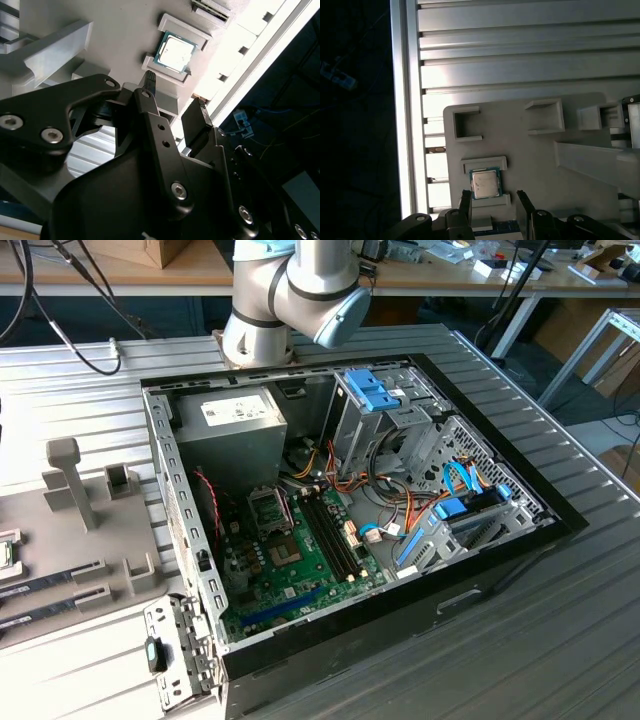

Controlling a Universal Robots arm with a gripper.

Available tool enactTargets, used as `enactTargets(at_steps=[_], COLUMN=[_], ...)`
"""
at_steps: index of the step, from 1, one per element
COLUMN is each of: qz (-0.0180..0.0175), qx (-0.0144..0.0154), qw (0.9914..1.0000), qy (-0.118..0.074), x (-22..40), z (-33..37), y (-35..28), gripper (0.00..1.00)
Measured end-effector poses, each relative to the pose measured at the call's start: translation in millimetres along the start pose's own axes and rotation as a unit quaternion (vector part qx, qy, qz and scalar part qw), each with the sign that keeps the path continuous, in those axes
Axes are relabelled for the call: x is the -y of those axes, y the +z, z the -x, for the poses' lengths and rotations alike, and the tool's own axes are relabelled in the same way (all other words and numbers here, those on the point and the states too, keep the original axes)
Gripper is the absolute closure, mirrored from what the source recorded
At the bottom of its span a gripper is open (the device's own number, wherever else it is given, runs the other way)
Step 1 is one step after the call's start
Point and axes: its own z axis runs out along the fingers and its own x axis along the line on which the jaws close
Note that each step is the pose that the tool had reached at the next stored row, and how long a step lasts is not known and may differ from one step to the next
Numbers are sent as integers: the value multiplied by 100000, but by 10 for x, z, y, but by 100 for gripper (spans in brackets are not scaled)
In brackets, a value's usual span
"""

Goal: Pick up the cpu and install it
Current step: 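Pick up the cpu and move it towards the insertion slot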

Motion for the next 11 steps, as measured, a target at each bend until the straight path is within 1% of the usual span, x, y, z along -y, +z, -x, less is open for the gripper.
enactTargets(at_steps=[11], qz=[0], qx=[0], qw=[100000], qy=[2], x=[1], z=[-8], y=[17], gripper=[52])
